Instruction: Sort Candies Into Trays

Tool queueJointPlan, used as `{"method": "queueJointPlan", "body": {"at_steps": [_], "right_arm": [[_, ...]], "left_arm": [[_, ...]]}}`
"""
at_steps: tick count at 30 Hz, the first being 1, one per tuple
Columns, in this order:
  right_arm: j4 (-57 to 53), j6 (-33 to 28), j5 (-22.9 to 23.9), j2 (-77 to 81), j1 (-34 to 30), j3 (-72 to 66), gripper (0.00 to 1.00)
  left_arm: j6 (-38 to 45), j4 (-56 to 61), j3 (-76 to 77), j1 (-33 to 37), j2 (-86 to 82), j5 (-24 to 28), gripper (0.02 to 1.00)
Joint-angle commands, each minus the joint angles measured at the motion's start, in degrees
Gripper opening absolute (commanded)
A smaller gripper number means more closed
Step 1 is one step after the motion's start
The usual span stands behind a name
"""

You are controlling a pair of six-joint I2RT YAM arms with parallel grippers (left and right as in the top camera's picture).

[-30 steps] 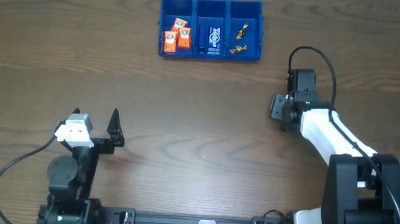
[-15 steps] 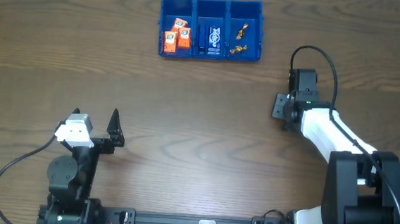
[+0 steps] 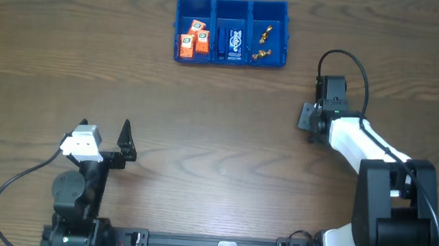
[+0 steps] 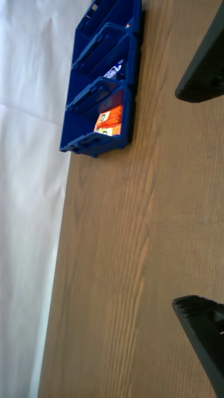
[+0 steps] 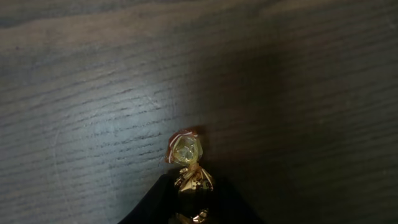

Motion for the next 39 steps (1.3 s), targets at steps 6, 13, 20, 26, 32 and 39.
{"method": "queueJointPlan", "body": {"at_steps": [6,13,20,26,32,39], "right_arm": [[-0.59,0.13,-2.8,-3.19,3.23,1.05,0.119],[-3.26,-3.21,-2.19,-14.05,11.23,11.72,0.119],[-2.75,-7.06,3.76,-1.36,14.08,33.99,0.126],[-2.69,-8.55,3.82,12.9,14.08,43.67,0.126],[-0.11,-7.04,3.78,16.92,14.08,43.67,0.126],[0.46,-7.04,3.58,17.22,14.21,43.67,0.137]], "left_arm": [[-0.59,-2.34,-0.85,0.35,-0.31,0.61,0.998],[-0.59,-2.34,-0.85,0.35,-0.31,0.63,0.998],[-0.59,-2.34,-0.85,0.35,-0.31,0.61,0.998],[-0.59,-2.34,-0.85,0.35,-0.31,0.61,0.998],[-0.59,-2.34,-0.85,0.35,-0.31,0.61,0.998],[-0.59,-2.34,-0.85,0.35,-0.31,0.63,0.998]]}}
